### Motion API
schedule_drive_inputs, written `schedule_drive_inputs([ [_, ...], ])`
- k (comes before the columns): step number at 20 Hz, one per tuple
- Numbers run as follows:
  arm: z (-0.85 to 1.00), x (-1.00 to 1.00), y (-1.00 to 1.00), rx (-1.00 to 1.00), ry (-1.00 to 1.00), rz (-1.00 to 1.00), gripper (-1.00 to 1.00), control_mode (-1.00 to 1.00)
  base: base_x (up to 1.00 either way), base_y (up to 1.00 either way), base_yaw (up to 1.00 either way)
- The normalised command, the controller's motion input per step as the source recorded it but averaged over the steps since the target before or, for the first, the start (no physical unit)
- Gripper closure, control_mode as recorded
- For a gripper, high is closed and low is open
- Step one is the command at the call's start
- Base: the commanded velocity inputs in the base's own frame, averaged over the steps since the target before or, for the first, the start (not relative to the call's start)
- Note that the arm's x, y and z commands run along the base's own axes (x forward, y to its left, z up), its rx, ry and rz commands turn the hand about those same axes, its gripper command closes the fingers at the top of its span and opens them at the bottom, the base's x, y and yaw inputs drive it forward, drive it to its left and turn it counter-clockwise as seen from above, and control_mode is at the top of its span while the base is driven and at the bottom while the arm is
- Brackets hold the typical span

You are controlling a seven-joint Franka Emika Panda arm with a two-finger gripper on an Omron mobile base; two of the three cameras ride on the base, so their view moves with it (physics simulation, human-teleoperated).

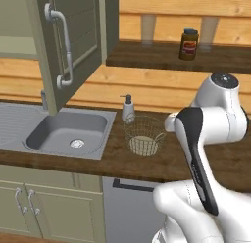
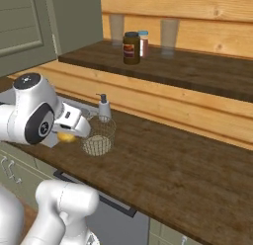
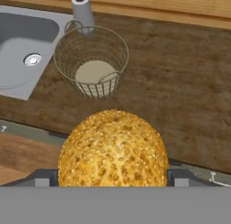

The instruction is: Open the cabinet, pick up the bread from the cabinet and place it in the basket. Then move the basket to the dining counter.

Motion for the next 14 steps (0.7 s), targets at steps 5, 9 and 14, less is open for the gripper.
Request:
schedule_drive_inputs([
  [5,-0.06,0.89,0.03,0.00,0.00,0.00,1.00,-1.00,0.00,0.00,0.00],
  [9,-0.25,0.94,0.05,0.00,0.03,0.00,1.00,-1.00,0.00,0.00,0.00],
  [14,-0.54,0.98,0.02,0.00,0.08,0.00,1.00,-1.00,0.00,0.00,0.00],
])
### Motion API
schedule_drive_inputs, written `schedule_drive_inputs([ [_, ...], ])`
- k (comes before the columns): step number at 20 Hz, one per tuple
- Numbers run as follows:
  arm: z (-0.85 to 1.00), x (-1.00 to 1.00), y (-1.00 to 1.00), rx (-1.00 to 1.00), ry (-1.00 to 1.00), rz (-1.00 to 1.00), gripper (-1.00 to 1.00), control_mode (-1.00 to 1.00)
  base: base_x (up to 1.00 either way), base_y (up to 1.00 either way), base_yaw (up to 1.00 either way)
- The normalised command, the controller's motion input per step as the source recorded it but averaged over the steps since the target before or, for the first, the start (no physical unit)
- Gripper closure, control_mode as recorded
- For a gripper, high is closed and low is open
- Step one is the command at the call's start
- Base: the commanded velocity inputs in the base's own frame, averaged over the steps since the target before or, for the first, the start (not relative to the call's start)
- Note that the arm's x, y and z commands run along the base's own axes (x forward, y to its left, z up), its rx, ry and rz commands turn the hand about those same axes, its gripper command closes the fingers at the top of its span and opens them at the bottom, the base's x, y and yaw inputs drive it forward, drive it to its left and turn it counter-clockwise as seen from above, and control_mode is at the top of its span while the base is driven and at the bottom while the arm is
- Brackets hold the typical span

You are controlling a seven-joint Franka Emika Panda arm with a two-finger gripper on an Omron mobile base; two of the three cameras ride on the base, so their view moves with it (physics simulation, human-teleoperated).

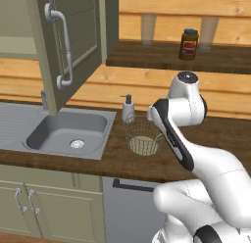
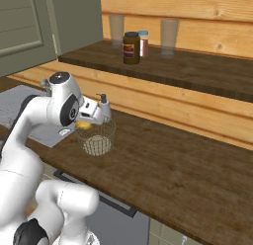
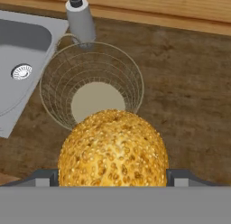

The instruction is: Open the cabinet, pick up the bread from the cabinet and place it in the basket. Then move the basket to the dining counter.

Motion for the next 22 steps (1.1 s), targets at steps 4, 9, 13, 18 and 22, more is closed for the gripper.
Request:
schedule_drive_inputs([
  [4,-0.68,0.84,0.05,0.00,0.14,0.00,1.00,-1.00,0.00,0.00,0.00],
  [9,-0.60,0.62,0.24,-0.03,0.09,0.00,1.00,-1.00,0.00,0.00,0.00],
  [13,-0.44,0.53,0.23,-0.02,0.08,0.00,1.00,-1.00,0.00,0.00,0.00],
  [18,-0.42,0.46,0.03,0.00,0.01,0.01,1.00,-1.00,0.00,0.00,0.00],
  [22,-0.42,0.40,0.00,0.00,0.00,0.02,1.00,-1.00,0.00,0.00,0.00],
])
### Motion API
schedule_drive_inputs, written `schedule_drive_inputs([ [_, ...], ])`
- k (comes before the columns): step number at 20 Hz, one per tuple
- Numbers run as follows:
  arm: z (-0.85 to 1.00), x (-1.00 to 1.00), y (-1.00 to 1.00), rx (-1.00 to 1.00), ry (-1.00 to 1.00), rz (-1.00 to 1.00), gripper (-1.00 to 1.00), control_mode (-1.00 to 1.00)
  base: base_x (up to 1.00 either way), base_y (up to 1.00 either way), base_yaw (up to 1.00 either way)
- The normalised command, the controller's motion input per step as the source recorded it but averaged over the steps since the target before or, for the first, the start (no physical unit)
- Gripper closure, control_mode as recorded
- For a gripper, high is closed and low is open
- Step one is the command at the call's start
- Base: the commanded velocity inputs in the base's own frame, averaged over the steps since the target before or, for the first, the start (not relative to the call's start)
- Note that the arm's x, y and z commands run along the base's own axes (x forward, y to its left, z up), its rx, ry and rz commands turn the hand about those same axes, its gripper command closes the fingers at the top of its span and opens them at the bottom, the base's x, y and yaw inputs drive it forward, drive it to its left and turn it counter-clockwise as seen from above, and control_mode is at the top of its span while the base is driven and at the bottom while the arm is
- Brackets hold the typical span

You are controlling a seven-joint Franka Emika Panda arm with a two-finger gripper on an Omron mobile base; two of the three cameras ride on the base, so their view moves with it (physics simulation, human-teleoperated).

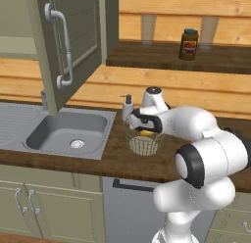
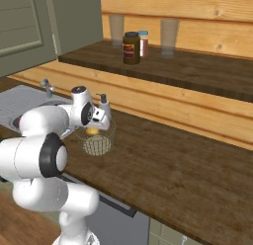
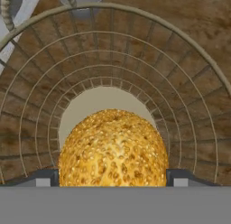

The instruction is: Open the cabinet, pick up the bread from the cabinet and place it in the basket. Then move the basket to the dining counter.

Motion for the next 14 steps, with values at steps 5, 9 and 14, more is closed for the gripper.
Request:
schedule_drive_inputs([
  [5,-0.29,0.45,0.00,0.00,0.01,0.02,1.00,-1.00,0.00,0.00,0.00],
  [9,-0.24,0.35,0.00,0.00,0.07,0.04,1.00,-1.00,0.00,0.00,0.00],
  [14,-0.10,0.20,0.00,0.00,0.02,0.03,-1.00,-1.00,0.00,0.00,0.00],
])
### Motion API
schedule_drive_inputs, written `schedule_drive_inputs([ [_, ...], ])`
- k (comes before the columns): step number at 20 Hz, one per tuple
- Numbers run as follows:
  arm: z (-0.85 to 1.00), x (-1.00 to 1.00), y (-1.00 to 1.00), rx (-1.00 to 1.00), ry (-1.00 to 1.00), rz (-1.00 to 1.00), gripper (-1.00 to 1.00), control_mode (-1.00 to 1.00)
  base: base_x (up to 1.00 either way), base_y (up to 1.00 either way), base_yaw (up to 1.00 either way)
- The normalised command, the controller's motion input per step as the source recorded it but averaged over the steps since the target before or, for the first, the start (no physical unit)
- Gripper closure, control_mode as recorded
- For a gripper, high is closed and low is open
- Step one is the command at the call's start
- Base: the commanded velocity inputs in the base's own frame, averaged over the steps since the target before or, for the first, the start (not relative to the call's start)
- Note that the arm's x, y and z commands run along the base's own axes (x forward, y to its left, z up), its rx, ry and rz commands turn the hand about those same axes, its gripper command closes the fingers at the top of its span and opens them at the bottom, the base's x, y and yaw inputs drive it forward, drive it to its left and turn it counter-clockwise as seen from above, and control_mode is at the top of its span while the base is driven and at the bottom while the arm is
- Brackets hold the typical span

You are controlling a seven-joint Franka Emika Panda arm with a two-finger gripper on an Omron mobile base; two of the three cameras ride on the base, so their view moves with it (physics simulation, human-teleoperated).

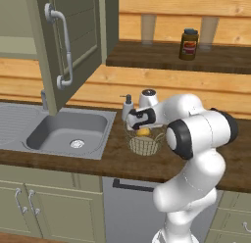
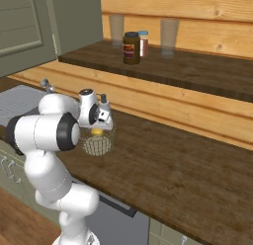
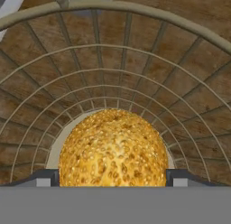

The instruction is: Open the cabinet, pick up the bread from the cabinet and place it in the basket. Then move the basket to the dining counter.

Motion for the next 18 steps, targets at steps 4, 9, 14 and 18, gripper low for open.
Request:
schedule_drive_inputs([
  [4,0.00,0.09,0.00,0.00,0.00,0.03,-1.00,-1.00,0.00,0.00,0.00],
  [9,0.00,0.08,0.00,0.00,-0.01,0.01,-1.00,-1.00,0.00,0.00,0.00],
  [14,0.00,0.00,-0.07,0.00,-0.04,0.00,-1.00,-1.00,0.00,0.00,0.00],
  [18,0.07,-0.01,-0.13,0.00,-0.03,0.00,-1.00,-1.00,0.00,0.00,0.00],
])
